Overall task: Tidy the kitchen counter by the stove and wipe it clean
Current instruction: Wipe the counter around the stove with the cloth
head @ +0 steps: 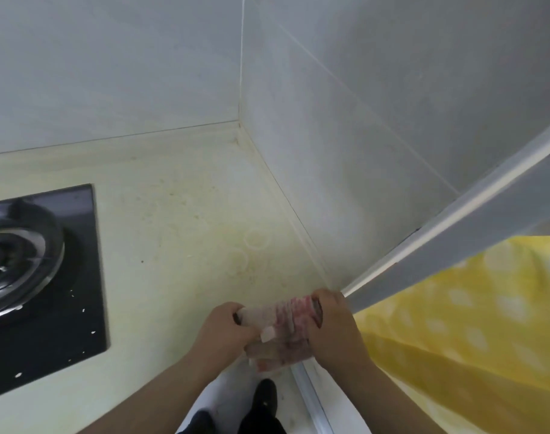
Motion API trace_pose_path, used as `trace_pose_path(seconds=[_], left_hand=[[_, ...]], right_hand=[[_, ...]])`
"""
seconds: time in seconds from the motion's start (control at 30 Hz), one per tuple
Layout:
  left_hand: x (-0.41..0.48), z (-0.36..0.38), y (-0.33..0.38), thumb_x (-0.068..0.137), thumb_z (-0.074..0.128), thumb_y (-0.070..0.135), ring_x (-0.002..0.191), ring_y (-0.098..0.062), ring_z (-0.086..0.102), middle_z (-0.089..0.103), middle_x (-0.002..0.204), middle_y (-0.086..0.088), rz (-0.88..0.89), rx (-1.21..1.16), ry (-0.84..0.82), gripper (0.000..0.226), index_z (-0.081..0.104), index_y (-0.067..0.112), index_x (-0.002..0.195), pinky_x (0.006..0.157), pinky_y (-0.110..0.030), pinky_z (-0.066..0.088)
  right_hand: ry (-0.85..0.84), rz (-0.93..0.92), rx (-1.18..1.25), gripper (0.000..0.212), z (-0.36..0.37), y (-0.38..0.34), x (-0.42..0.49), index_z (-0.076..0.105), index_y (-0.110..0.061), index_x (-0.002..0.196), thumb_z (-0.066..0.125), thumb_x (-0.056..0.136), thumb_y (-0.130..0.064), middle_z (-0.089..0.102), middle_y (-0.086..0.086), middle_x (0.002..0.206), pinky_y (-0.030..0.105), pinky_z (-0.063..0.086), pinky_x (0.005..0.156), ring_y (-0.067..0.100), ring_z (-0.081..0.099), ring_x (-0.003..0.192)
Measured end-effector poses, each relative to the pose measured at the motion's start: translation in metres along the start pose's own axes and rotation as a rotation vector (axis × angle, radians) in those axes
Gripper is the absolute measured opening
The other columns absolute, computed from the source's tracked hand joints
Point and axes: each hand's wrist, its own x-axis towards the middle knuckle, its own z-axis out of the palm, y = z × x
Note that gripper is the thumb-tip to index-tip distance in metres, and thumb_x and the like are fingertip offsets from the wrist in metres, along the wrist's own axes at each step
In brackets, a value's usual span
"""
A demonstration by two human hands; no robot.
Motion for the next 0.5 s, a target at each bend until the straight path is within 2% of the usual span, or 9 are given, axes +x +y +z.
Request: trace_pose_path(seconds=[0.1,0.17,0.23,0.27,0.33,0.4,0.5], left_hand=[[0.009,0.012,0.0,0.057,0.068,0.028,0.06,-0.018,0.056,0.066,0.076,-0.015,-0.005,0.018,0.002,0.029,0.065,0.01,0.079,0.054,-0.032,0.045],[0.014,0.018,-0.001,0.052,0.065,0.034,0.063,-0.02,0.058,0.066,0.078,-0.015,-0.026,0.004,0.012,0.036,0.065,0.011,0.08,0.055,-0.033,0.046],[0.017,0.022,-0.001,0.055,0.067,0.034,0.067,-0.022,0.062,0.067,0.08,-0.015,-0.032,-0.006,0.021,0.034,0.064,0.012,0.081,0.057,-0.035,0.049],[0.017,0.025,0.0,0.059,0.07,0.031,0.069,-0.023,0.063,0.066,0.079,-0.014,-0.031,-0.005,0.025,0.029,0.064,0.013,0.081,0.058,-0.035,0.05],[0.018,0.031,0.001,0.068,0.073,0.025,0.069,-0.02,0.062,0.064,0.078,-0.009,-0.04,0.003,0.035,0.02,0.063,0.016,0.083,0.057,-0.032,0.048],[0.019,0.036,0.0,0.074,0.071,0.026,0.066,-0.014,0.056,0.061,0.078,-0.005,-0.04,0.04,0.064,0.019,0.061,0.016,0.086,0.054,-0.026,0.043],[0.019,0.04,-0.001,0.078,0.068,0.026,0.062,-0.012,0.049,0.055,0.075,-0.003,-0.036,0.085,0.106,0.018,0.058,0.013,0.087,0.054,-0.023,0.038]], right_hand=[[-0.076,-0.015,-0.113,0.016,0.008,0.01,0.01,0.055,-0.015,0.11,0.055,0.094,-0.013,0.047,0.0,0.111,0.021,0.043,0.078,0.018,0.053,0.094],[0.031,-0.109,-0.205,0.024,0.016,0.02,0.017,0.059,-0.013,0.101,0.064,0.08,-0.001,0.054,0.005,0.105,0.024,0.052,0.067,0.02,0.061,0.078],[0.123,-0.195,-0.305,0.025,0.019,0.03,0.02,0.061,-0.011,0.09,0.055,0.071,0.004,0.057,0.008,0.094,0.022,0.052,0.057,0.017,0.059,0.063],[0.148,-0.213,-0.356,0.026,0.018,0.031,0.021,0.061,-0.012,0.088,0.047,0.071,0.002,0.056,0.007,0.092,0.022,0.051,0.056,0.017,0.057,0.062],[0.198,-0.213,-0.427,0.029,0.015,0.034,0.024,0.062,-0.012,0.087,0.039,0.073,0.0,0.056,0.008,0.091,0.026,0.051,0.06,0.022,0.055,0.069],[0.241,-0.218,-0.479,0.024,0.016,0.037,0.027,0.061,-0.011,0.087,0.042,0.08,0.0,0.055,0.011,0.09,0.033,0.051,0.065,0.028,0.053,0.075],[0.188,-0.246,-0.404,0.017,0.02,0.037,0.025,0.067,-0.009,0.093,0.052,0.092,-0.018,0.06,0.012,0.092,0.037,0.052,0.072,0.03,0.057,0.082]])
